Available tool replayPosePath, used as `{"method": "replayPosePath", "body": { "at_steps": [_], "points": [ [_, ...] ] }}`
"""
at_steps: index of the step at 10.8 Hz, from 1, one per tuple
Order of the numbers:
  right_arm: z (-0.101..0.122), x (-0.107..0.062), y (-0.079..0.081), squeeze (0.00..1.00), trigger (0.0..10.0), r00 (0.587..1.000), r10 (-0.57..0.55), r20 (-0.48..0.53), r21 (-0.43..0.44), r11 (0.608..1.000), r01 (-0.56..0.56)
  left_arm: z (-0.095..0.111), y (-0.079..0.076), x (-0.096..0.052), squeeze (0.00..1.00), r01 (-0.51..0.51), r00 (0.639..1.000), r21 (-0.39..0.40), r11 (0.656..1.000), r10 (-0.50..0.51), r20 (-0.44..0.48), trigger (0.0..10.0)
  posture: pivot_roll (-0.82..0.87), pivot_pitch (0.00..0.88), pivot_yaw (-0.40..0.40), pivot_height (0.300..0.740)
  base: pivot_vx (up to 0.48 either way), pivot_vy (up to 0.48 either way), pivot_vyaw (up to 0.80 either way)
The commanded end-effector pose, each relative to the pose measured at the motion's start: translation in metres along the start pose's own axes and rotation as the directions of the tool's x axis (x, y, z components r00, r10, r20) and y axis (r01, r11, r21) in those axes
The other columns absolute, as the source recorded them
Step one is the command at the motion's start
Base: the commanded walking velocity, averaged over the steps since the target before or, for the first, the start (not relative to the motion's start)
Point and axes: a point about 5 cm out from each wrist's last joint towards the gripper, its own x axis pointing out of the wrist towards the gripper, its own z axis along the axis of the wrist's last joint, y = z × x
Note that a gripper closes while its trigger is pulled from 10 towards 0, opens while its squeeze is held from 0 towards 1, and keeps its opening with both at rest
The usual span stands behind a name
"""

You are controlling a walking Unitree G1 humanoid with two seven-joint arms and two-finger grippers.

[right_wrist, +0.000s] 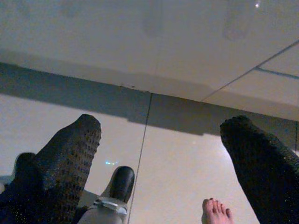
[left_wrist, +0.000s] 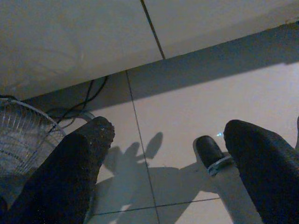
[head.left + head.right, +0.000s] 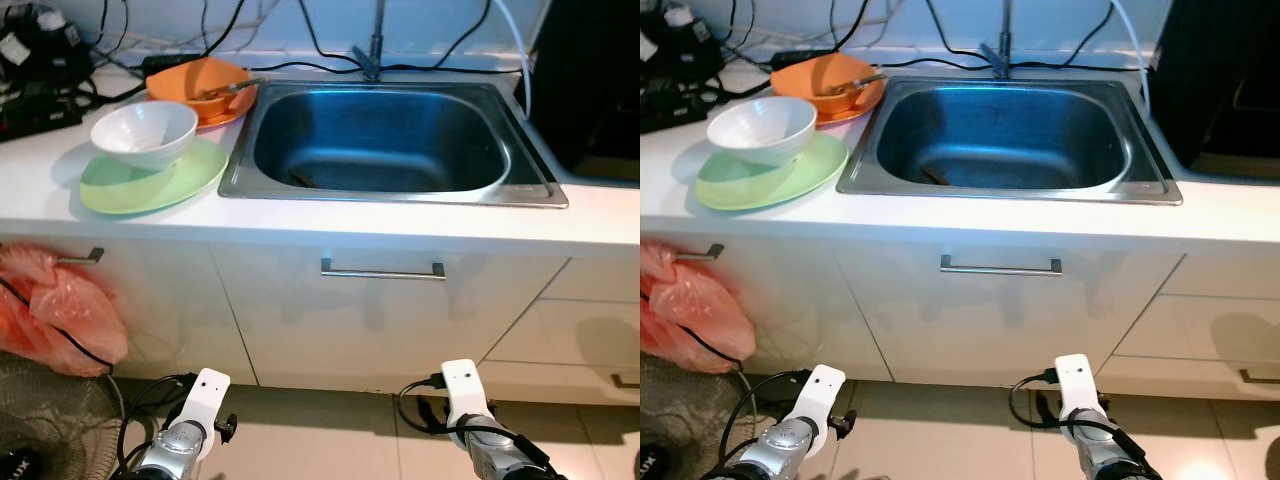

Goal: Kitchen organization

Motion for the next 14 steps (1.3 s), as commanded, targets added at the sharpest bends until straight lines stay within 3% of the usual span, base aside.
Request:
{"method": "replayPosePath", "body": {
  "at_steps": [1, 3, 6, 8, 10, 12, 14],
  "points": [
    [-0.001, 0.000, 0.002, 0.00, 10.0, 1.000, -0.007, -0.001, 0.034, 0.999, 0.007, -0.003, 0.004, -0.001, 0.00, -0.006, 1.000, 0.024, 1.000, 0.006, -0.011, 10.0, 0.04, 0.000, 0.057, 0.740, 0.000, 0.000, 0.00],
    [-0.003, 0.000, 0.009, 0.00, 10.0, 0.998, 0.047, -0.029, -0.088, 0.995, -0.050, 0.002, 0.003, 0.000, 0.00, -0.020, 1.000, -0.031, 0.999, 0.020, 0.006, 10.0, 0.07, 0.000, 0.004, 0.740, 0.000, 0.000, 0.00],
    [0.013, 0.004, 0.014, 0.00, 10.0, 0.998, 0.063, 0.003, -0.029, 0.998, -0.063, 0.011, -0.016, 0.002, 0.00, 0.046, 0.998, -0.092, 0.995, -0.041, 0.053, 10.0, 0.09, 0.000, -0.019, 0.740, 0.000, 0.000, 0.00],
    [0.003, 0.002, 0.014, 0.00, 10.0, 0.998, 0.054, -0.017, -0.014, 0.998, -0.055, 0.002, -0.002, 0.000, 0.00, 0.000, 1.000, -0.120, 0.993, 0.003, 0.022, 10.0, 0.10, 0.000, 0.001, 0.740, 0.000, 0.000, 0.00],
    [-0.014, -0.002, 0.005, 0.00, 10.0, 0.998, -0.002, -0.059, 0.004, 1.000, 0.002, -0.004, 0.013, -0.002, 0.00, -0.024, 1.000, -0.077, 0.997, 0.024, 0.002, 10.0, 0.09, 0.000, 0.037, 0.740, 0.000, 0.000, 0.00],
    [-0.018, -0.003, 0.001, 0.00, 10.0, 0.998, -0.030, -0.057, 0.044, 0.999, 0.033, -0.016, 0.010, -0.004, 0.00, -0.016, 0.999, -0.035, 0.999, 0.014, -0.044, 10.0, 0.06, 0.008, 0.056, 0.740, 0.000, 0.000, 0.00],
    [-0.022, -0.005, -0.001, 0.00, 10.0, 0.997, -0.033, -0.069, 0.034, 0.999, 0.036, -0.006, 0.005, -0.001, 0.00, -0.006, 1.000, -0.021, 1.000, 0.006, -0.025, 10.0, 0.08, 0.023, 0.051, 0.740, 0.000, 0.000, 0.00]
  ]
}}
